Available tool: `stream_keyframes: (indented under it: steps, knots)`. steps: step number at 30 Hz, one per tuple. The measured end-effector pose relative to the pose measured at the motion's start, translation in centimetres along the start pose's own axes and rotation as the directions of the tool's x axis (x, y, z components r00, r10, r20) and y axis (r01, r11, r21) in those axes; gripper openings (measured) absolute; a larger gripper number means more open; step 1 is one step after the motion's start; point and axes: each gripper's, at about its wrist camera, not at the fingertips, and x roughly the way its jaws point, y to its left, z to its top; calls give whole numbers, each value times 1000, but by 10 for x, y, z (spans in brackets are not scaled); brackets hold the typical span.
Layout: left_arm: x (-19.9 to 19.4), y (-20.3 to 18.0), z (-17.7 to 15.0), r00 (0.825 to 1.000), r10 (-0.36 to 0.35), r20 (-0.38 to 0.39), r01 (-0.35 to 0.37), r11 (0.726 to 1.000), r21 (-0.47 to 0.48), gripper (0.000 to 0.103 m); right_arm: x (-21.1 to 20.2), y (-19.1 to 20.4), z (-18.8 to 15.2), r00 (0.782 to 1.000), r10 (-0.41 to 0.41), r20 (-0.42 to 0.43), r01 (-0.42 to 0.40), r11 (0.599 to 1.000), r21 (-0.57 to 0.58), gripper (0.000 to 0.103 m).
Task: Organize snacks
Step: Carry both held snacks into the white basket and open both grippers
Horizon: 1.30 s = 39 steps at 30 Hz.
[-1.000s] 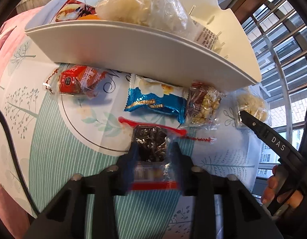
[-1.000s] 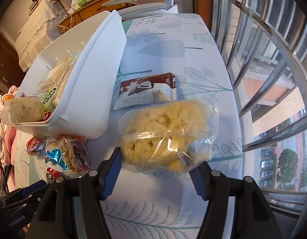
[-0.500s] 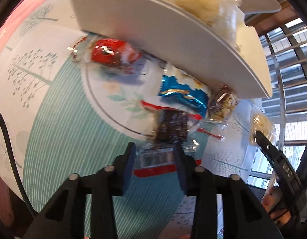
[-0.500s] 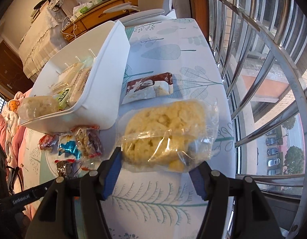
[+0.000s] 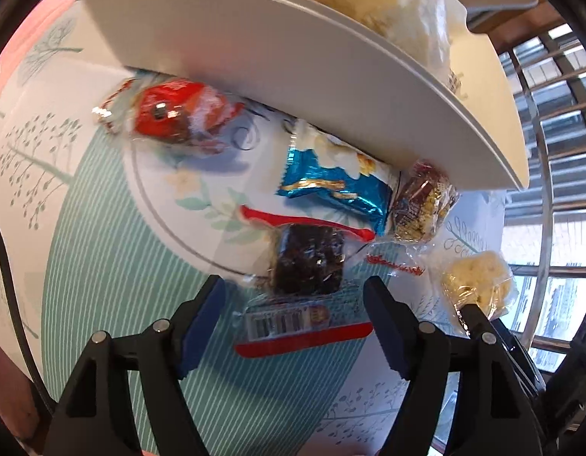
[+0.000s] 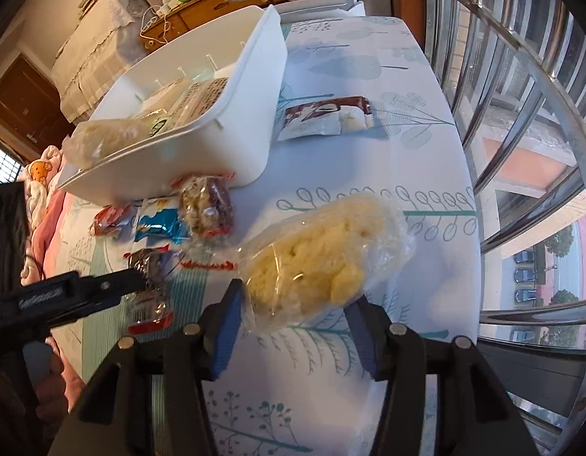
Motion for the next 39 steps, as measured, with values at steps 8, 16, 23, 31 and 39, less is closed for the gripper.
stream_keyframes:
  steps: [8, 16, 23, 31, 39]
  knots:
    - [7, -19, 11, 995, 100, -18, -99, 993, 67, 66, -6, -8, 0, 1000, -14, 14, 13, 999, 45, 53]
    - [12, -41, 22, 994, 112, -11, -110, 987, 120, 45, -13, -8, 0, 999, -19, 37, 17, 998, 61, 52]
    - [-4, -17, 20, 992, 118, -39, -113, 988, 108, 44, -21, -3, 3, 998, -22, 58, 18, 997, 74, 52]
    - [-42, 12, 27, 985, 103, -135, -90, 991, 101, 44, -44, 9, 17, 993, -25, 117, 10, 991, 130, 52]
    - [-108, 27, 59, 991, 96, -95, -81, 985, 154, 45, -65, 35, 42, 981, -17, 192, -9, 991, 134, 52]
